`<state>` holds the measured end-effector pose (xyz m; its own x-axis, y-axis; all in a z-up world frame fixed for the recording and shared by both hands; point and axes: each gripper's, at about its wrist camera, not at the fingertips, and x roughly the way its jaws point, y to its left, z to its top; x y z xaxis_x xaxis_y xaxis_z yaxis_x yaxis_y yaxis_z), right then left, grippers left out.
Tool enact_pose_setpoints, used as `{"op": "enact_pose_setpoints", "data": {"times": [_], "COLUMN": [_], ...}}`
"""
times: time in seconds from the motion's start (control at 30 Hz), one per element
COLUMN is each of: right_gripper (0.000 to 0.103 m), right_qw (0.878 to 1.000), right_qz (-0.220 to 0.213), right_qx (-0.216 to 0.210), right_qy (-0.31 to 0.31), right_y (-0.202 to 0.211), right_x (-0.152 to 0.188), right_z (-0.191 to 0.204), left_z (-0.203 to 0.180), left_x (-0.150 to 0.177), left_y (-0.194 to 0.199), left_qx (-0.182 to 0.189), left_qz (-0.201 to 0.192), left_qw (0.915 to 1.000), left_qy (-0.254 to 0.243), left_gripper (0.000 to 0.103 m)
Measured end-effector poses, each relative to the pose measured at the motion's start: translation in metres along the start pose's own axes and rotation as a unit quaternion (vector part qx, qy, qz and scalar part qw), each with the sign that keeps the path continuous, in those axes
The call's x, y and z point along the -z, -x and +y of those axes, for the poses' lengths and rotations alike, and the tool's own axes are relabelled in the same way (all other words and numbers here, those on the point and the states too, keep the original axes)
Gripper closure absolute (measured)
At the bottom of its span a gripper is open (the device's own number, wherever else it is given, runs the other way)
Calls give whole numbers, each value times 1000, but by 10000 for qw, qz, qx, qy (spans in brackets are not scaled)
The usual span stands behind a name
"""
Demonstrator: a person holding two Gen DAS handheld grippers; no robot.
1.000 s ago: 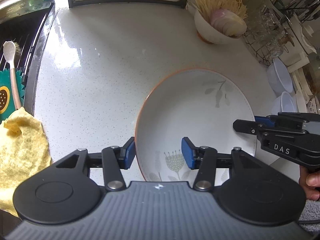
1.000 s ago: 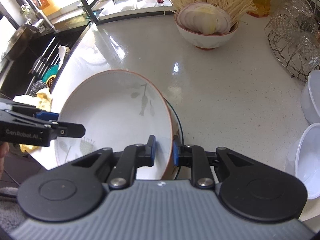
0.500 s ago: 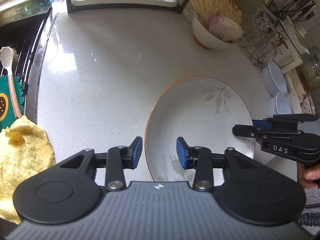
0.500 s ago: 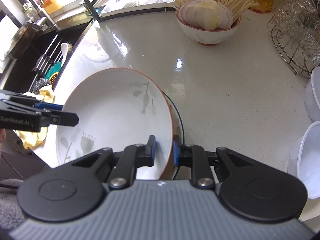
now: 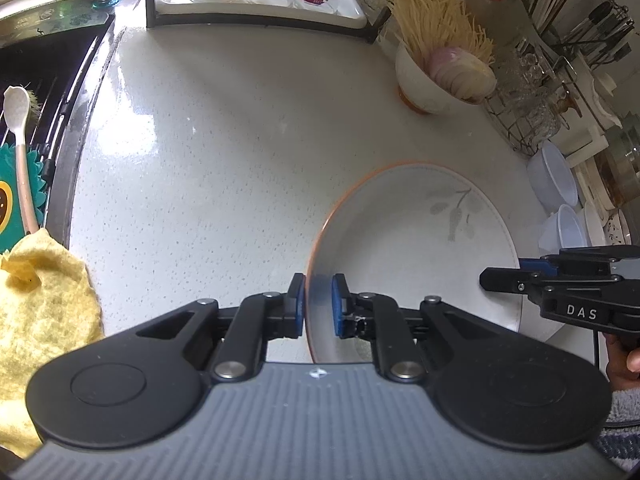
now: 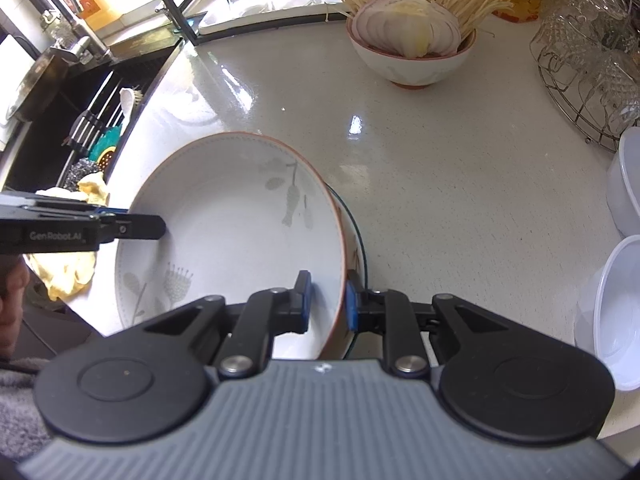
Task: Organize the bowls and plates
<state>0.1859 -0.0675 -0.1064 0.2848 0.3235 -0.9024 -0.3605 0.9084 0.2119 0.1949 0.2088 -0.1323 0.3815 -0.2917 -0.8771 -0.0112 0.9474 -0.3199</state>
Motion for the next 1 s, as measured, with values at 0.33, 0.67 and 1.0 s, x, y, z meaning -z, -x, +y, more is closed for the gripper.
{"op": "enact_pose_setpoints", "data": {"times": [0.33, 0.67, 1.0], "right_gripper": [83, 81, 81], "right_qw": [9977, 9989, 9993], "right_qz": [36, -152, -237], "right_qx": [-278, 7, 225], "right_qy": [-618, -449, -178], "right_y": [13, 18, 5], "right_x": [-3, -7, -14], "right_z": [-23, -20, -11], "left_z": [-3, -5, -14], "left_x": [4, 2, 1], "left_y": [-2, -6, -9], "left_qx": [-49, -69, -166], "left_qz": [-44, -54, -45], "left_qw": [10000, 9999, 9991], "left_qy": [-3, -110, -383], "left_gripper": [89, 89, 88]}}
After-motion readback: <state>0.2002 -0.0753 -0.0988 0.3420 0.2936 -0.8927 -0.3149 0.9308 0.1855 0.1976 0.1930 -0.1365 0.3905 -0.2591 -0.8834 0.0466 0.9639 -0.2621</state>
